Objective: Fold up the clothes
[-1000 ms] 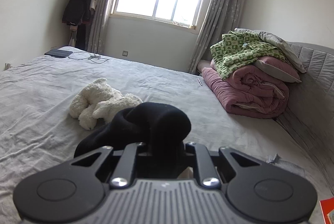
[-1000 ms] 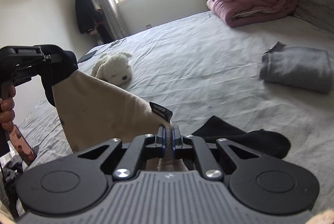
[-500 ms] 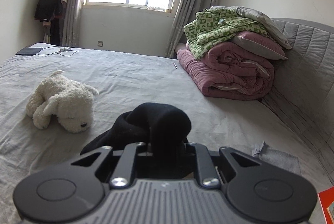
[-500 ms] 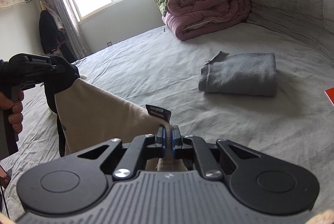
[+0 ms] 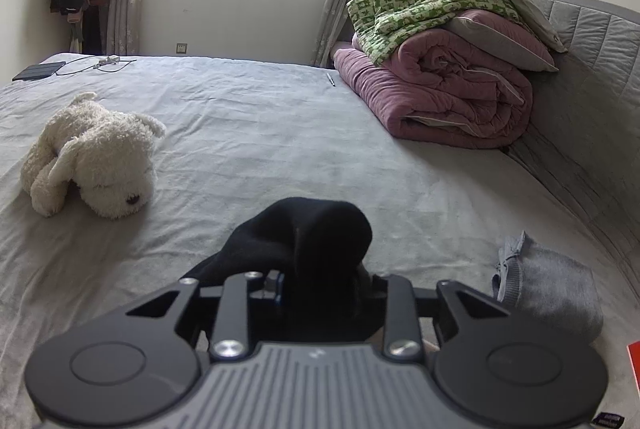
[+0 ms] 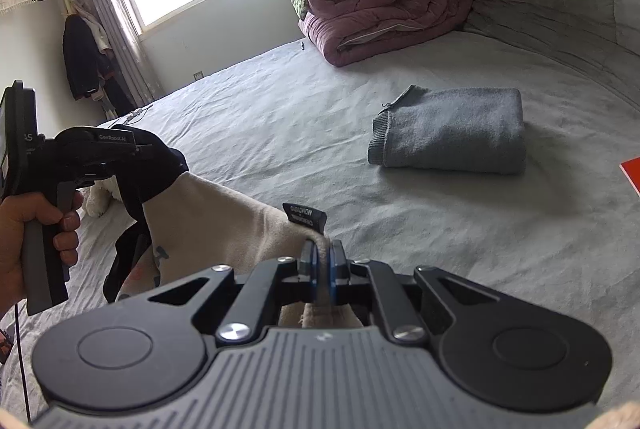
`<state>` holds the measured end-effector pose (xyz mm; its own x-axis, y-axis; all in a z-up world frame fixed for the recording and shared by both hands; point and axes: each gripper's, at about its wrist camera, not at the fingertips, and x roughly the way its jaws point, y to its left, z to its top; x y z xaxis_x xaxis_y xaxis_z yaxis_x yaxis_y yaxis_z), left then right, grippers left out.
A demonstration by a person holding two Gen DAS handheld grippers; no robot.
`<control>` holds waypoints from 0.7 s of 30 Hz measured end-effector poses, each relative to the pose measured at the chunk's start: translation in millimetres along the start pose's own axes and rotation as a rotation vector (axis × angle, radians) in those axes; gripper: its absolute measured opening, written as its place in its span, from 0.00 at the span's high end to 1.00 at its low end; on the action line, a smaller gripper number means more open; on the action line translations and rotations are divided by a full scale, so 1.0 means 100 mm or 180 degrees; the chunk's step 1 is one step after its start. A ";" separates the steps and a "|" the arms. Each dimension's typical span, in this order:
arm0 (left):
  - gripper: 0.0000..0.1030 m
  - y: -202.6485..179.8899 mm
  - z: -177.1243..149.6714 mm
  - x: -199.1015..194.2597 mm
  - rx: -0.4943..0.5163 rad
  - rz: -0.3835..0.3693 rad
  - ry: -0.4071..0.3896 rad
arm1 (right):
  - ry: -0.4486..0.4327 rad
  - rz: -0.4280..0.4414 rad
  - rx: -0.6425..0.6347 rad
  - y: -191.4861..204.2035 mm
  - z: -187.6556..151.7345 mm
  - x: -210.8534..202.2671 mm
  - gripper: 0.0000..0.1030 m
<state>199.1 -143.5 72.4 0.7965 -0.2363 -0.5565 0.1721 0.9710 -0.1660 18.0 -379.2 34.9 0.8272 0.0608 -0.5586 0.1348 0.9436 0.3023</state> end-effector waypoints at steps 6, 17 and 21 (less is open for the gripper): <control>0.53 0.07 -0.05 -0.19 0.0097 0.0022 0.0022 | 0.0033 0.0007 -0.0015 0.03 0.00 0.02 0.90; 0.41 0.41 -0.38 -0.62 0.0158 0.0161 0.0329 | 0.0053 0.0080 -0.0288 0.29 -0.07 -0.02 0.68; 0.39 0.55 -0.54 -0.76 0.0167 0.0252 0.0443 | 0.0091 0.0133 -0.0420 0.43 -0.13 -0.05 0.65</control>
<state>116.3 -74.2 61.6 0.7214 -0.1581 -0.6742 0.1449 0.9865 -0.0764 12.7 -334.4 40.9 0.8144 0.1086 -0.5700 0.0260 0.9745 0.2228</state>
